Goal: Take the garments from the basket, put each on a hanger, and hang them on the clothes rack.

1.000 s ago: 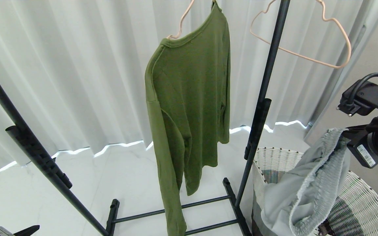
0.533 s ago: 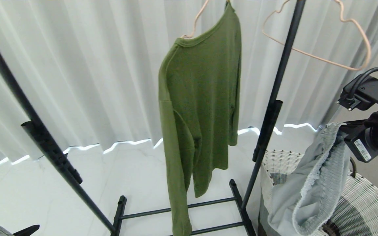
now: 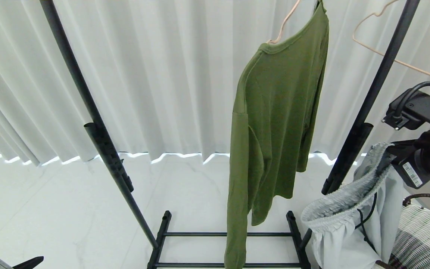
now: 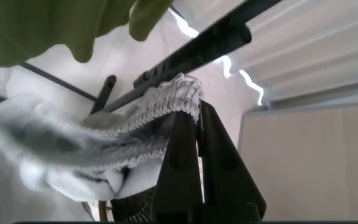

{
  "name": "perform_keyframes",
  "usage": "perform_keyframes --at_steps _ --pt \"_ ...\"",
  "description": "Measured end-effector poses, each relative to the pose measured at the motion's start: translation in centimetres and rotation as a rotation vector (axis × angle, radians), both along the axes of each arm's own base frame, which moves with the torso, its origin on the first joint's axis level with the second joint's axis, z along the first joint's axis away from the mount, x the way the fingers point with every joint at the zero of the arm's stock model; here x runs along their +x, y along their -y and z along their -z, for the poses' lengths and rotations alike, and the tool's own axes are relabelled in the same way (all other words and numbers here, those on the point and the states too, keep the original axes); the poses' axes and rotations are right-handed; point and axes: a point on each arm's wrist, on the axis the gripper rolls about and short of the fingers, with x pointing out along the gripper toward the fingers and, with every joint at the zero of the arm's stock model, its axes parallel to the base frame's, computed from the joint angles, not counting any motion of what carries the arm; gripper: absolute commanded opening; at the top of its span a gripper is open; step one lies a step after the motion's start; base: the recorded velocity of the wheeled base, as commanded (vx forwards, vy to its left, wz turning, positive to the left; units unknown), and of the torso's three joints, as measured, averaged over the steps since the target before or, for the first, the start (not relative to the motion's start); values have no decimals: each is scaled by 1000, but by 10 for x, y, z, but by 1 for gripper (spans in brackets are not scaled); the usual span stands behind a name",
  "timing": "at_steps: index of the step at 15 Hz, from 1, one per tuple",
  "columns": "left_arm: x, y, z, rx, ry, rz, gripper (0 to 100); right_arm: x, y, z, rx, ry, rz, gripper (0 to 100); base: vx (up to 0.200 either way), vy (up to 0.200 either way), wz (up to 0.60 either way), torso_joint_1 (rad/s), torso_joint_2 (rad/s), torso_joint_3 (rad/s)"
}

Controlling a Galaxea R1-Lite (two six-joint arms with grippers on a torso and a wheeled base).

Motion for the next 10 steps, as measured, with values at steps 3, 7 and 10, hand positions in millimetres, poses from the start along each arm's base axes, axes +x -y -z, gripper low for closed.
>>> perform_keyframes --at_steps 3,7,10 --pt "0 0 0 1 5 -8 100 -3 2 3 -8 -5 -2 0 -200 0 0 6 4 1" --pt "-1 0 0 2 6 -7 100 -6 3 4 -8 -7 -4 0 -200 0 0 -4 2 7" --pt "-1 0 0 1 7 -7 100 -6 4 6 -9 -10 -6 0 -200 0 0 2 2 2"
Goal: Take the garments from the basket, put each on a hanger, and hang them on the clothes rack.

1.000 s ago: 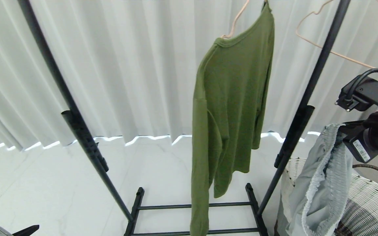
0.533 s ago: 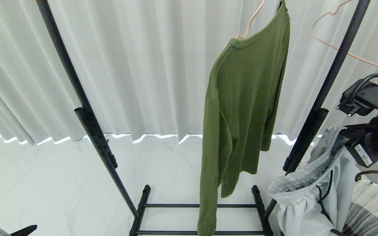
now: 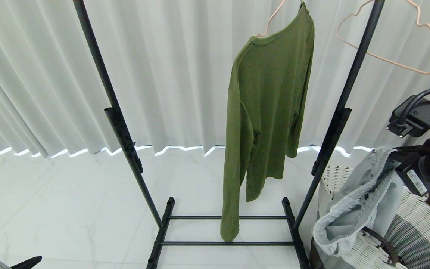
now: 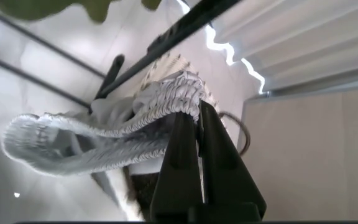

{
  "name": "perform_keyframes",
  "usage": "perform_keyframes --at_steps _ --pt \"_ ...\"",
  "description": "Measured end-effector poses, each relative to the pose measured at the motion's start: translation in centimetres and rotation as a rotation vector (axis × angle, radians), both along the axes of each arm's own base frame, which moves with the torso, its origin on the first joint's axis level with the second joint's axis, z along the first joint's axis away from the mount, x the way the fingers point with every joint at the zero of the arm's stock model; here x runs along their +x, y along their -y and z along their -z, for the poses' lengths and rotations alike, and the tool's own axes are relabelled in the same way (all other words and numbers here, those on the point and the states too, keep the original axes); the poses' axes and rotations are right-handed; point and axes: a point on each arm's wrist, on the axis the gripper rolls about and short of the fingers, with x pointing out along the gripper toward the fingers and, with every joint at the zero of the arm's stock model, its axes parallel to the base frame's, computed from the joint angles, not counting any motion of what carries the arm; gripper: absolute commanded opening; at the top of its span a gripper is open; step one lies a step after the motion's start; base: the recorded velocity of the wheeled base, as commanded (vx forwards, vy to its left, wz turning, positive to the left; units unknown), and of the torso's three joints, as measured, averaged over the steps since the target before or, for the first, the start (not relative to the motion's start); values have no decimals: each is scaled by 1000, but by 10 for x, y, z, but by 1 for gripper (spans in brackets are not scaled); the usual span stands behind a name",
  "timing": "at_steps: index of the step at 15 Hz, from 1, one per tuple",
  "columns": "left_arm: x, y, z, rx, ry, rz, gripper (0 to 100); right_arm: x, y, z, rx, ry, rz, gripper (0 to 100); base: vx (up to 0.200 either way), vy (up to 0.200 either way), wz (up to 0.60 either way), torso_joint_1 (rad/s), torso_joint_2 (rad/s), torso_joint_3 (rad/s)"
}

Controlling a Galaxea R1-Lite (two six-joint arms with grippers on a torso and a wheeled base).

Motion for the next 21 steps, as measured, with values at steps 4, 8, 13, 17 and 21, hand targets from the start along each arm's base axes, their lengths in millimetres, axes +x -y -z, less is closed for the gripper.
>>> perform_keyframes --at_steps 4,8,13,17,21 --pt "-1 0 0 26 10 17 100 2 -2 -2 23 35 -6 0 -50 0 0 2 1 -1" --pt "-4 0 1 46 20 75 100 2 -9 4 61 60 -71 0 0 0 0 0 0 0" --pt "8 8 -38 -36 121 222 100 2 -24 -6 204 135 -218 0 0 0 0 0 0 0" --pt "49 32 -97 -184 124 354 100 -12 -45 -11 355 136 -309 0 0 0 0 0 0 0" --pt "91 90 -141 -328 80 508 100 -32 -64 -24 433 140 -429 0 0 0 0 0 0 0"
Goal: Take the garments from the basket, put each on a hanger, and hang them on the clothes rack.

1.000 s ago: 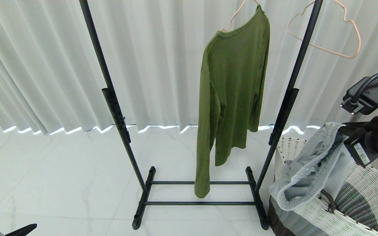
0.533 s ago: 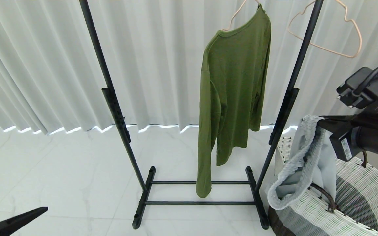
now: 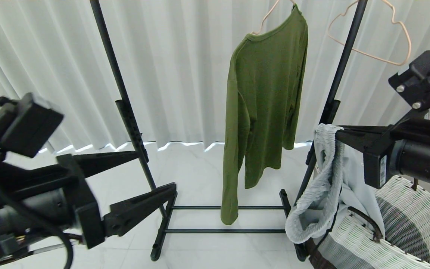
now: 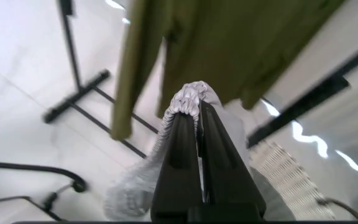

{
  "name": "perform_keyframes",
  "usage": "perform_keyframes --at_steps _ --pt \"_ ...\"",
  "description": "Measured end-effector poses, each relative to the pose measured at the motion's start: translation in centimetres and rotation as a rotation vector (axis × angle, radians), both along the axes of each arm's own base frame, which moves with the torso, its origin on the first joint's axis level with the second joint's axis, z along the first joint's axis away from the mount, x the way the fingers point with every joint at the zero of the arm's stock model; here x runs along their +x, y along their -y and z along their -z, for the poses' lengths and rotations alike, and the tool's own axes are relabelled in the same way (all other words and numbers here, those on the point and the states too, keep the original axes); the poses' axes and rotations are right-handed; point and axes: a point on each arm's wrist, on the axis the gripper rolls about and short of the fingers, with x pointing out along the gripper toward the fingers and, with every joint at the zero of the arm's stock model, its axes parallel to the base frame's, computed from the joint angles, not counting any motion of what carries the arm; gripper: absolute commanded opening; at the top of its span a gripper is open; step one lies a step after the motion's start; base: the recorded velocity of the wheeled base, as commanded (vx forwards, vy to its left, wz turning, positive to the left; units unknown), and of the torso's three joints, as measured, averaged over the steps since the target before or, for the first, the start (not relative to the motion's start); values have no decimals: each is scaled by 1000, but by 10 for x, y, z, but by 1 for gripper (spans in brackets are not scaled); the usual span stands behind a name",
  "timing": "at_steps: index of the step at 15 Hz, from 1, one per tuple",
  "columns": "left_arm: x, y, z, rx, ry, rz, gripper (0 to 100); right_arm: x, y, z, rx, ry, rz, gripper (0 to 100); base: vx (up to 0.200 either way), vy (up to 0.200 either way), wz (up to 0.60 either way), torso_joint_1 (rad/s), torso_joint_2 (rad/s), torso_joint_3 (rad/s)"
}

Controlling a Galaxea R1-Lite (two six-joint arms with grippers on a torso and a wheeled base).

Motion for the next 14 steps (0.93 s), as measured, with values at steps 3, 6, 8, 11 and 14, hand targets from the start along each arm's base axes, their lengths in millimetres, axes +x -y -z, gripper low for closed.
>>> perform_keyframes --at_steps 3,6,8,11,14 --pt "16 53 9 2 -85 88 100 -9 -8 -8 30 12 -58 0 0 0 0 0 0 0" --pt "20 99 34 44 -155 128 100 -19 -16 -11 86 7 -114 0 0 0 0 0 0 0" --pt "21 120 52 80 -194 139 100 -24 -21 -12 101 2 -150 0 0 0 0 0 0 0" --pt "29 150 71 23 -236 143 100 -27 -24 -11 100 0 -167 0 0 0 0 0 0 0" --pt "42 164 89 13 -225 82 100 -30 -24 -11 101 0 -180 0 0 0 0 0 0 0"
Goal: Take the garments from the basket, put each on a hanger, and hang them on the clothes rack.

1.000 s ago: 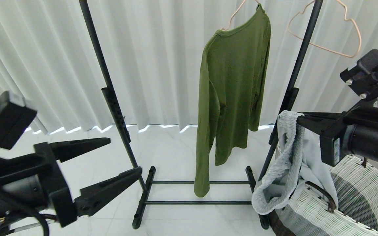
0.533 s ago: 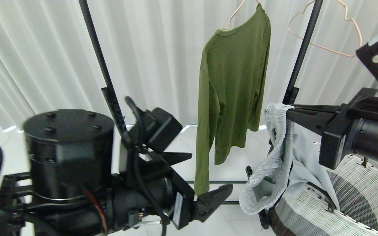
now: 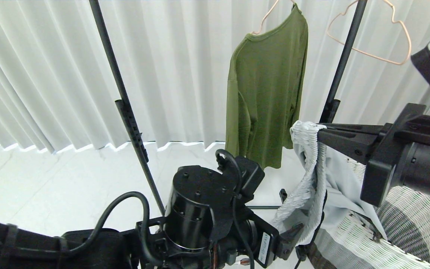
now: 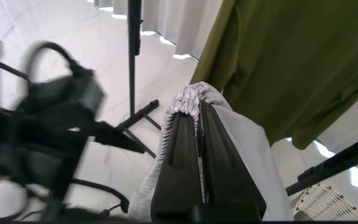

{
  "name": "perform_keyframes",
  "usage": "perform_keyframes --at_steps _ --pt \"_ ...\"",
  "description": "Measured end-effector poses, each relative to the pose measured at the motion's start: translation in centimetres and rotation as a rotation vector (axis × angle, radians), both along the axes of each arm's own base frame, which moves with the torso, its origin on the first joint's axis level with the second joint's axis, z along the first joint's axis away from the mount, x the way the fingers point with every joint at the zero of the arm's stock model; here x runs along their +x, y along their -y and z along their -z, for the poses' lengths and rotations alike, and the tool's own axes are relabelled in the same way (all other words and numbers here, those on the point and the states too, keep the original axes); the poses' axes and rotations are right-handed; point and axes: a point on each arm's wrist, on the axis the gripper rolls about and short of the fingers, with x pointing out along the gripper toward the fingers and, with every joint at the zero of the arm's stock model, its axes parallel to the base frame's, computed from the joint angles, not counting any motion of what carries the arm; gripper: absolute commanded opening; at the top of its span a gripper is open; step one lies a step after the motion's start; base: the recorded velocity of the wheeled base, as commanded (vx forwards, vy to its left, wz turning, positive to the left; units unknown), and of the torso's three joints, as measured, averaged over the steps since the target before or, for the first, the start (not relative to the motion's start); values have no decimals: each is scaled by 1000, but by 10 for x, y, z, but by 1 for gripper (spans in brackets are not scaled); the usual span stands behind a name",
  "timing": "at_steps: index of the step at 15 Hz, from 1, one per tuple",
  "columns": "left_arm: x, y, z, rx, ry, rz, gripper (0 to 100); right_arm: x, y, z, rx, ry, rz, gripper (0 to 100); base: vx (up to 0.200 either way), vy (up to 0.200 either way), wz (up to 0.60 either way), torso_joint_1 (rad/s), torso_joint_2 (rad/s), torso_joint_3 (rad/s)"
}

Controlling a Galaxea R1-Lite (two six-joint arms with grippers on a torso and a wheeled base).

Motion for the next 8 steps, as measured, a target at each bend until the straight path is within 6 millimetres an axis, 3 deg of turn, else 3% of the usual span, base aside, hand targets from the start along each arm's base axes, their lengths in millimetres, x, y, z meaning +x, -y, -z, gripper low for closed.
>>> perform_keyframes --at_steps 3,8 --pt "16 2 20 36 -14 -68 100 -2 0 -1 3 1 -8 0 0 0 0 0 0 0" --pt "14 -9 57 155 -85 -79 100 -6 6 -5 29 14 -8 0 0 0 0 0 0 0"
